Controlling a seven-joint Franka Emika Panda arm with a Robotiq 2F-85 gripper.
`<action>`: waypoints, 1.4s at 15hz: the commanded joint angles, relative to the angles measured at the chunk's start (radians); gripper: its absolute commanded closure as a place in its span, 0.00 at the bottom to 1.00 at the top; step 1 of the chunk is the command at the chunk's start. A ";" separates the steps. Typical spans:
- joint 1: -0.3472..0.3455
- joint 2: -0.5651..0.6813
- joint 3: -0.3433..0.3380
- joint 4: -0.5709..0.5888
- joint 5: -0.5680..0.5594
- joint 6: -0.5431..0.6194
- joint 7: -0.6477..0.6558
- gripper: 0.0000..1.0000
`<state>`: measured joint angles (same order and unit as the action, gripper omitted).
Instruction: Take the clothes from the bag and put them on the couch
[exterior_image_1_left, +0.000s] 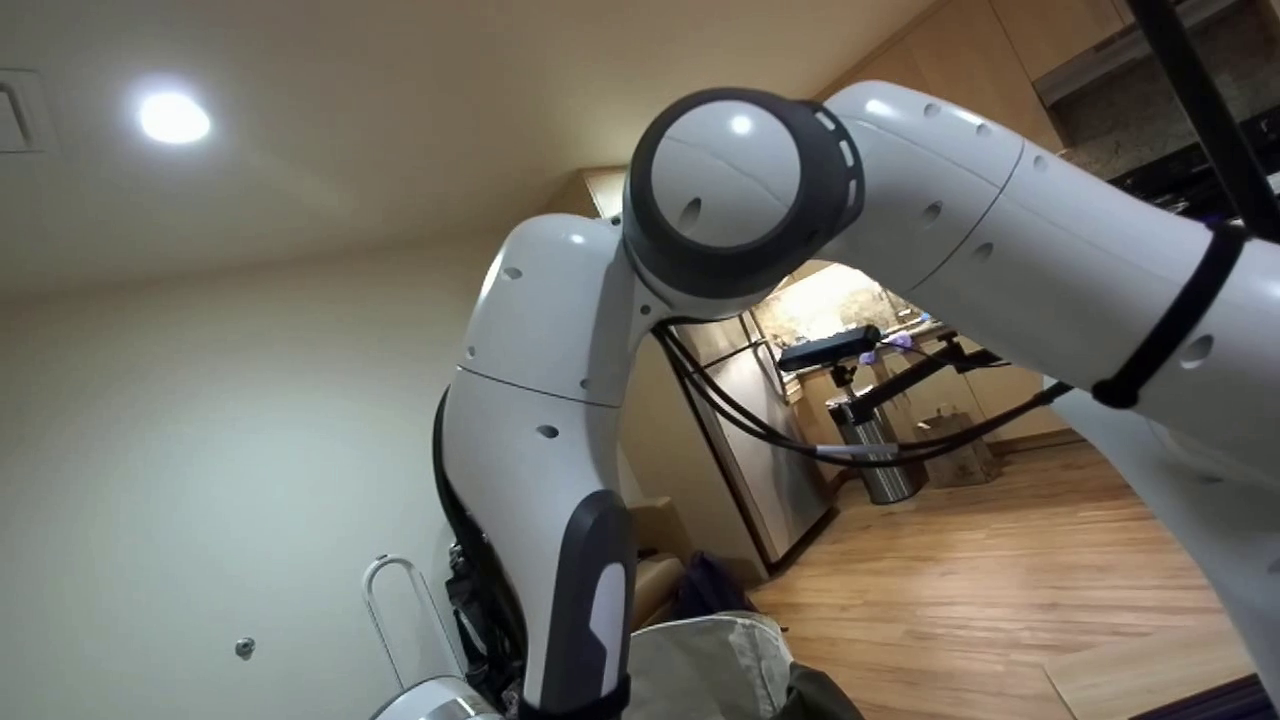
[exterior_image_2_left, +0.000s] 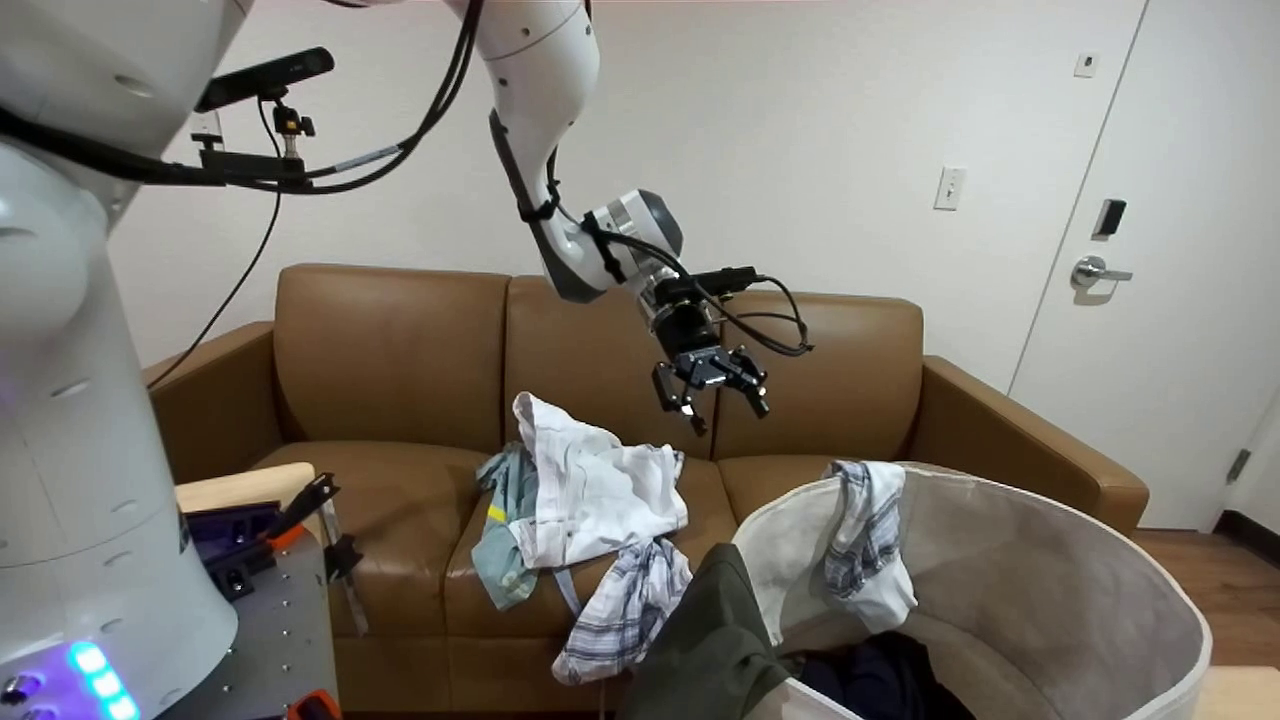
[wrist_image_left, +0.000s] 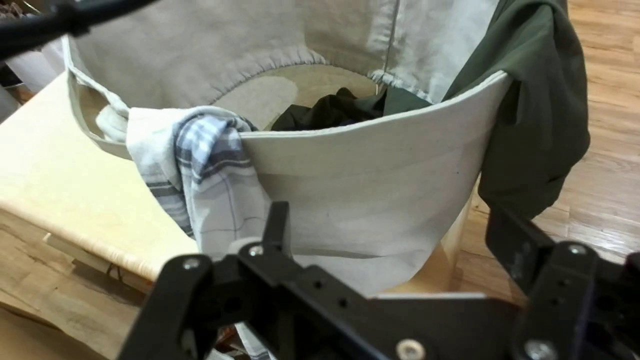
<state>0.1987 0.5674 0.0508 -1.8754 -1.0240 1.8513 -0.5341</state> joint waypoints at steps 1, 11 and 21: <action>-0.029 0.094 -0.006 0.037 -0.142 0.042 0.089 0.00; -0.041 0.279 -0.068 0.194 -0.507 0.069 0.315 0.00; -0.032 0.324 -0.069 0.228 -0.574 0.032 0.355 0.00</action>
<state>0.1369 0.8612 0.0230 -1.6610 -1.4766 1.9100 -0.2679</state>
